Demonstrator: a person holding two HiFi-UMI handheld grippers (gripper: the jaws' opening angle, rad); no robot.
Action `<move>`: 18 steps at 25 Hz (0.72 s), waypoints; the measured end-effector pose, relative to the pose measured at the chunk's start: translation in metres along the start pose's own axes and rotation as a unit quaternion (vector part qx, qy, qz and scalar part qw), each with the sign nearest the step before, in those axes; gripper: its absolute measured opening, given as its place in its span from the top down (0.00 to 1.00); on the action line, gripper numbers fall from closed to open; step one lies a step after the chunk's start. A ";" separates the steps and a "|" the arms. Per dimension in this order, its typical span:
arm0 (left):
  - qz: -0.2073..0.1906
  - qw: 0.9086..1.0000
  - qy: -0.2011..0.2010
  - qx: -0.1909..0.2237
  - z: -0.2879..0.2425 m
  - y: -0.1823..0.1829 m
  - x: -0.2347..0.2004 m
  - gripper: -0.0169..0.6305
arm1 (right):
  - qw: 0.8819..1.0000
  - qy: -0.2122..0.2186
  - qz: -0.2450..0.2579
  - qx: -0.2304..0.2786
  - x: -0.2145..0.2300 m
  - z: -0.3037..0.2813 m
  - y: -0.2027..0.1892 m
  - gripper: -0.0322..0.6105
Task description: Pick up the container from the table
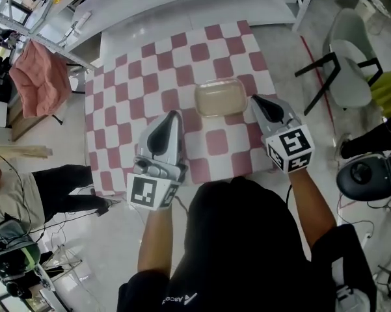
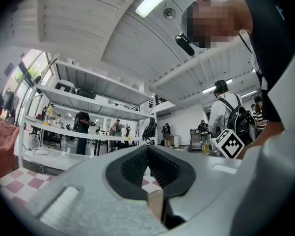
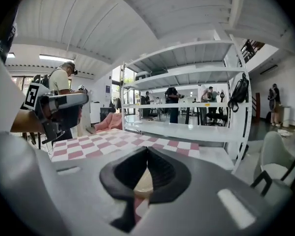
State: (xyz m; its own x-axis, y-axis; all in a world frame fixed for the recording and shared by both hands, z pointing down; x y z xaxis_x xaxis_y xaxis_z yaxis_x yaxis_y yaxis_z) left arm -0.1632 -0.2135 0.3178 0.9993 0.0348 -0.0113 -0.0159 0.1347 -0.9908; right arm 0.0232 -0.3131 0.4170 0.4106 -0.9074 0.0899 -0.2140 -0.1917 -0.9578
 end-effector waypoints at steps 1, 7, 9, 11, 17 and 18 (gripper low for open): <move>0.000 1.000 -0.001 0.000 -0.006 -0.001 -0.002 0.96 | 1.000 -0.003 -0.010 -0.008 0.007 -0.005 -0.005 0.95; 0.013 1.000 -0.016 -0.006 -0.027 -0.013 -0.014 0.96 | 0.994 0.002 -0.094 -0.059 0.032 -0.037 -0.036 0.79; 0.016 0.999 -0.026 -0.010 -0.030 -0.017 -0.014 0.96 | 0.990 0.001 -0.119 -0.076 0.038 -0.044 -0.046 0.79; 0.019 0.999 -0.034 -0.014 -0.031 -0.021 -0.015 0.96 | 0.985 0.002 -0.149 -0.090 0.044 -0.051 -0.058 0.79; 0.025 0.998 -0.044 -0.030 -0.029 -0.031 -0.019 0.96 | 0.962 0.015 -0.255 -0.097 0.060 -0.065 -0.084 0.79; 0.025 0.998 -0.044 -0.032 -0.029 -0.032 -0.020 0.96 | 0.959 0.016 -0.266 -0.096 0.062 -0.066 -0.086 0.79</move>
State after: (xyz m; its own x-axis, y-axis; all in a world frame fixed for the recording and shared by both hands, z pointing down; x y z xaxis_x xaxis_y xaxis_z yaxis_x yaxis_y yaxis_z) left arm -0.1814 -0.2470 0.3463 0.9905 0.1272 -0.0512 -0.0600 0.0663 -0.9960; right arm 0.0084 -0.3776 0.5228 0.4802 -0.6719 0.5639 -0.1417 -0.6938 -0.7061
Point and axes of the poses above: the fingertips, and each gripper's own axes: z backward along the fingers, x to its right, y out of its top, the point moved 3 cm from there along z, backward along the fingers, and after that the axes turned 15 degrees about y, right-handed, at the moved point
